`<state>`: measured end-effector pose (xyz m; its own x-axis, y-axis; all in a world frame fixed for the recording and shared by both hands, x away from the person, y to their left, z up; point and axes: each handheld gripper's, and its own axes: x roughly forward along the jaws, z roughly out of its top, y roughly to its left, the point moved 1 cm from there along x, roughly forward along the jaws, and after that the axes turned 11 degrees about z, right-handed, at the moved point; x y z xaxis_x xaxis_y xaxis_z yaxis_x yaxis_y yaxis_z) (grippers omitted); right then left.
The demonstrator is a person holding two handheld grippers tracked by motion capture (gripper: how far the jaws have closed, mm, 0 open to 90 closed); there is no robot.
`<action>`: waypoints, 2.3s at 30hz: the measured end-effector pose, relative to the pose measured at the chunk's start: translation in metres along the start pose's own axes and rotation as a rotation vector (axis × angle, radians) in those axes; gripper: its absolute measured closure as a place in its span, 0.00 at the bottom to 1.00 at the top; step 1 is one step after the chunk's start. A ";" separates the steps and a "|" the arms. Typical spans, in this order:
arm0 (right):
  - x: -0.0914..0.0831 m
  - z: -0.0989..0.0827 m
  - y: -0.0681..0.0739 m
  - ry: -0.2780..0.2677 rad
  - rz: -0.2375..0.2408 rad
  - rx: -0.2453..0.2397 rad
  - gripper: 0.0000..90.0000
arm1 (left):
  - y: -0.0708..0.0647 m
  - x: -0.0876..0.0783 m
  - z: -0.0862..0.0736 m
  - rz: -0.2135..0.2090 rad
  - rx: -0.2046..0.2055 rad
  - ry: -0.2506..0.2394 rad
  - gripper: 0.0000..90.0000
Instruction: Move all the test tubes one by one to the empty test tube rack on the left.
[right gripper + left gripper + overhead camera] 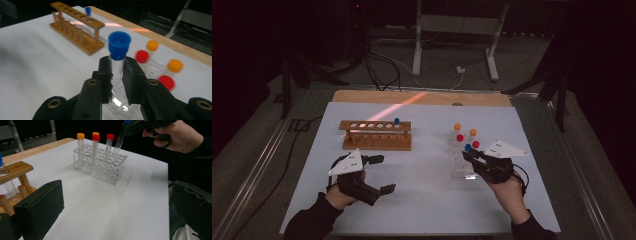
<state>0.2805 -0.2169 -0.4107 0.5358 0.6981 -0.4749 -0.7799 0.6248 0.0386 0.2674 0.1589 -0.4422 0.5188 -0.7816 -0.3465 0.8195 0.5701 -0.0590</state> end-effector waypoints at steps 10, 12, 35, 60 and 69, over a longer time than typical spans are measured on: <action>0.017 -0.002 0.019 0.032 0.088 -0.020 0.86 | -0.005 0.004 0.005 -0.028 0.011 0.000 0.01; 0.020 -0.003 0.022 0.039 0.103 -0.023 0.86 | -0.006 0.005 0.005 -0.035 0.012 0.002 0.01; 0.047 -0.008 0.059 0.105 0.261 -0.072 0.86 | -0.020 0.025 0.024 -0.092 0.032 0.015 0.01; 0.050 -0.007 0.073 0.116 0.320 -0.092 0.86 | -0.035 0.058 0.041 -0.133 0.109 -0.006 0.37; 0.050 -0.006 0.073 0.113 0.321 -0.090 0.86 | -0.042 0.065 0.039 -0.143 0.155 0.013 0.58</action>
<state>0.2483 -0.1386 -0.4370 0.2232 0.8079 -0.5454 -0.9309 0.3427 0.1266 0.2763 0.0736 -0.4255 0.3921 -0.8479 -0.3569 0.9128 0.4069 0.0361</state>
